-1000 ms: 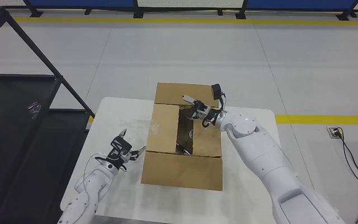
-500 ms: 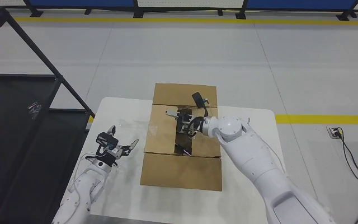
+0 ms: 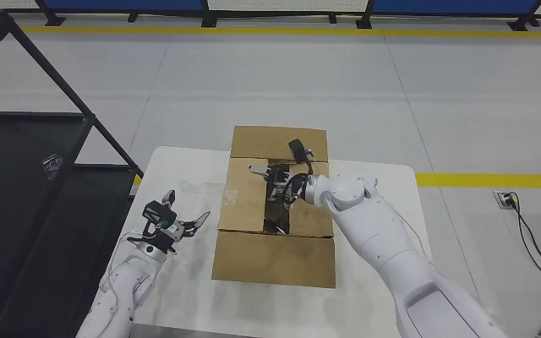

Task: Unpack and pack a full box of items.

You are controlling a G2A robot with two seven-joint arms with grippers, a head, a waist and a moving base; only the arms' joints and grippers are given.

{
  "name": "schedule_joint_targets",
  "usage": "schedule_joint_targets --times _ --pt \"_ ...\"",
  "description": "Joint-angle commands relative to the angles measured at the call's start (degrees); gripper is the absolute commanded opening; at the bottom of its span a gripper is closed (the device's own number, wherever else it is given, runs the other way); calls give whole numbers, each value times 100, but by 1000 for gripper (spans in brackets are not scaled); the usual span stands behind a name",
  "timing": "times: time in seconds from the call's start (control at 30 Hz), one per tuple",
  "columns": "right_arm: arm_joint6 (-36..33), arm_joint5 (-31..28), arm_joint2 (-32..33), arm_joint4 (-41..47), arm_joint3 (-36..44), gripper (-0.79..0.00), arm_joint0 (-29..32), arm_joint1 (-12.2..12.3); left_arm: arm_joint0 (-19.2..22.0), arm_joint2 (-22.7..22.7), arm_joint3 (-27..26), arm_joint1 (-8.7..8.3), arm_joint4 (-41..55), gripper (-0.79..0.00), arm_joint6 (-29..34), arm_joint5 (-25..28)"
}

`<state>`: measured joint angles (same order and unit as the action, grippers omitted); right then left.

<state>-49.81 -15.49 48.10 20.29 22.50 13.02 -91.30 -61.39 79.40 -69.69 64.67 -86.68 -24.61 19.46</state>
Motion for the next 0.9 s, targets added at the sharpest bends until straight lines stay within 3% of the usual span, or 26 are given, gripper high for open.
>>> schedule_joint_targets --times 0.0,0.27,0.4,0.57,0.67,0.87 --pt "-26 -47 62 129 -47 0 -25 -16 -61 37 -92 -13 -15 0 -67 31" --pt "-45 -143 253 553 -2 0 -119 -120 -568 346 -800 -97 -144 0 -504 88" --pt "11 -297 259 623 176 0 -110 -197 -1002 559 -1328 -190 -475 0 -961 488" --pt "616 -577 183 500 401 0 -38 -320 -1397 785 -1768 -291 -958 0 -1372 774" --pt "921 -667 92 350 488 0 -8 -402 -1476 755 -1909 -287 -871 0 -1278 754" --pt "970 -914 33 395 537 0 13 -548 -1232 372 -1919 -188 -472 0 -501 360"
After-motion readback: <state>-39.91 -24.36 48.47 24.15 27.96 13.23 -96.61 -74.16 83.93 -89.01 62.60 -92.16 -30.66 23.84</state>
